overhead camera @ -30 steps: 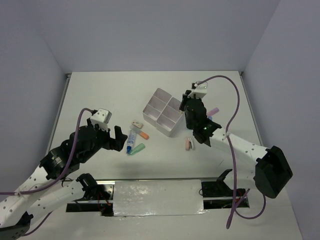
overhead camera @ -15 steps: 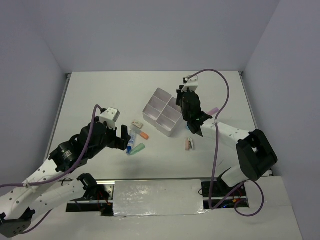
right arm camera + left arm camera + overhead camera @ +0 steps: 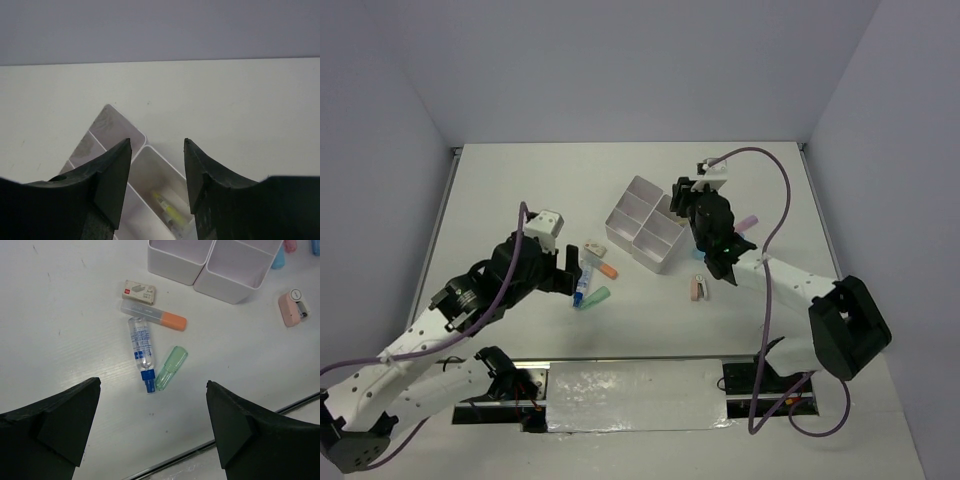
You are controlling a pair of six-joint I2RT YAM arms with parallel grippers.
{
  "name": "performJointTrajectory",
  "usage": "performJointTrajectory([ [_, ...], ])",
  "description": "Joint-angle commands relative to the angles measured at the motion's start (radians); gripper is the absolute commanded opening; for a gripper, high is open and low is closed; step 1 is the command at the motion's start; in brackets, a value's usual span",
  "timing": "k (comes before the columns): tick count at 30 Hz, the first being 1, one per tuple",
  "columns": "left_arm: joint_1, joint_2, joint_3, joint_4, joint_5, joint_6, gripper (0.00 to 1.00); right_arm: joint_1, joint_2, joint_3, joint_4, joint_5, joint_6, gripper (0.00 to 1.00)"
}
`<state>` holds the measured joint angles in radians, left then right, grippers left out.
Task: Sort the stationery into containers
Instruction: Place the pen in the storage box, then pick up the stationery from the center of the board.
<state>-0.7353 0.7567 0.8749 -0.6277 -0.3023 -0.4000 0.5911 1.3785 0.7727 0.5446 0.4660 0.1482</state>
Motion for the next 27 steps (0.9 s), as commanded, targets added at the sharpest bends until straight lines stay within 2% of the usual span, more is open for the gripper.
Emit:
performJointTrajectory([
  [1,0.033,0.056,0.027,0.023,0.019,-0.046,0.99,0.006,-0.097,0.013,0.008,0.011,0.028,0.54],
  [5,0.048,0.183,0.030,0.020,0.048,-0.151,0.99,0.039,-0.165,0.098,-0.306,-0.033,0.100,0.54],
  [8,0.051,0.303,0.056,-0.024,-0.030,-0.227,0.99,0.090,-0.216,0.125,-0.475,-0.052,0.131,0.55],
  [9,0.050,0.329,0.059,-0.023,-0.029,-0.238,0.99,0.126,-0.231,0.125,-0.512,-0.044,0.151,0.56],
  [10,0.051,0.375,0.061,-0.018,-0.017,-0.249,0.99,0.145,-0.252,0.122,-0.543,-0.041,0.163,0.65],
  [14,0.066,0.466,0.049,0.032,-0.011,-0.289,0.99,0.223,-0.311,0.094,-0.721,-0.050,0.223,0.65],
  [19,0.135,0.549,-0.010,0.137,0.034,-0.270,0.93,0.268,-0.443,-0.004,-0.752,-0.131,0.266,0.65],
  [24,0.149,0.628,-0.039,0.226,0.081,-0.257,0.77,0.279,-0.524,-0.065,-0.736,-0.199,0.277,0.65],
  [27,0.155,0.658,-0.036,0.235,0.072,-0.260,0.75,0.295,-0.533,-0.073,-0.745,-0.199,0.274,0.65],
])
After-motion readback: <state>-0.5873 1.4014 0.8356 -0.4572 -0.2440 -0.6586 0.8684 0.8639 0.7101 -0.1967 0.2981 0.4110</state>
